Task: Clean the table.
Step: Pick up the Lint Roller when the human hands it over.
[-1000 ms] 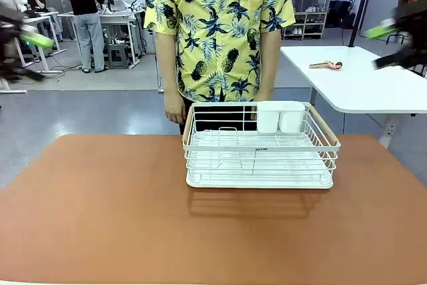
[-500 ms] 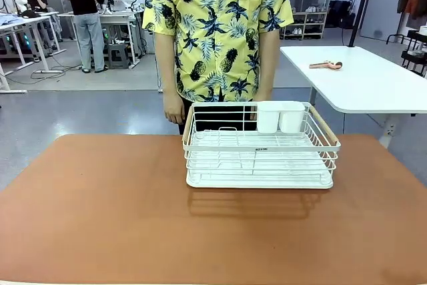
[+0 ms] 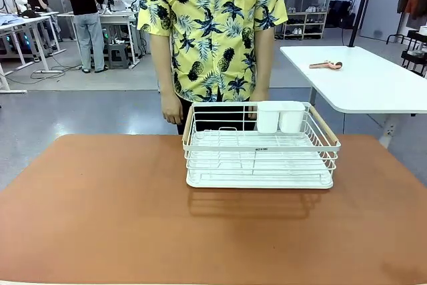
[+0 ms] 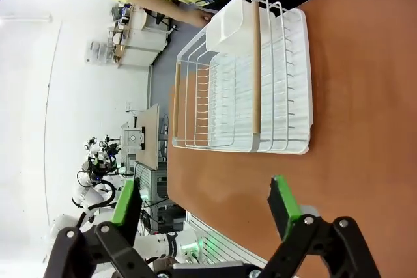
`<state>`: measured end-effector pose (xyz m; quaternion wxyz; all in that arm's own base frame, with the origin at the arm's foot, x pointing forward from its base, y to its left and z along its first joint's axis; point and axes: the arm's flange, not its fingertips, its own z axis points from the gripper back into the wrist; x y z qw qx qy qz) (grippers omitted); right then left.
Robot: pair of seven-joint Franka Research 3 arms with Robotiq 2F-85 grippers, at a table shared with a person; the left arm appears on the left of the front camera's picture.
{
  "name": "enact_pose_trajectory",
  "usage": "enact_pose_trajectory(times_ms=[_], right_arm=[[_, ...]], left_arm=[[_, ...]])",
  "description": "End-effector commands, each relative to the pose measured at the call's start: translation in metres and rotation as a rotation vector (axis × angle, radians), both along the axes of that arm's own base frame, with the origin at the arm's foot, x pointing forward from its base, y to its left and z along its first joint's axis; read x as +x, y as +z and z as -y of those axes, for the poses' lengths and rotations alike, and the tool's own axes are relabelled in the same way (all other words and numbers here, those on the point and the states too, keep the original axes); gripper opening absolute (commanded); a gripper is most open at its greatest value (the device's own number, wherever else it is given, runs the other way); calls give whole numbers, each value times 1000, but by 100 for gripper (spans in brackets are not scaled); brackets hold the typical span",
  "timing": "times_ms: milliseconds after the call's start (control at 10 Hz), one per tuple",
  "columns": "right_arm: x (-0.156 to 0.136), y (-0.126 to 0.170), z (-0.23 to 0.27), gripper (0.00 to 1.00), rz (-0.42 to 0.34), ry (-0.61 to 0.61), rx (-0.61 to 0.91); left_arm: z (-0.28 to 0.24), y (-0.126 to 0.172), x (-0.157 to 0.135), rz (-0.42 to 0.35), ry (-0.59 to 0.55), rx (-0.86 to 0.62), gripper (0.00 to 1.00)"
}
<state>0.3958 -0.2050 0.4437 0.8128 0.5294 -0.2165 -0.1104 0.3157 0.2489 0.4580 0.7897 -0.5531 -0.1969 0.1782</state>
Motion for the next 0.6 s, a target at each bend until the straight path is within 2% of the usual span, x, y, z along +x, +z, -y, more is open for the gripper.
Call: enact_pose_trajectory(times_ms=[0,500], right_arm=[[-1,1,2,100,14,-2,13],[-1,1,2,100,14,-2,13]], left_arm=[[-4,0,-4,16,-1,-12,100],[-4,0,-4,16,-1,-12,100]])
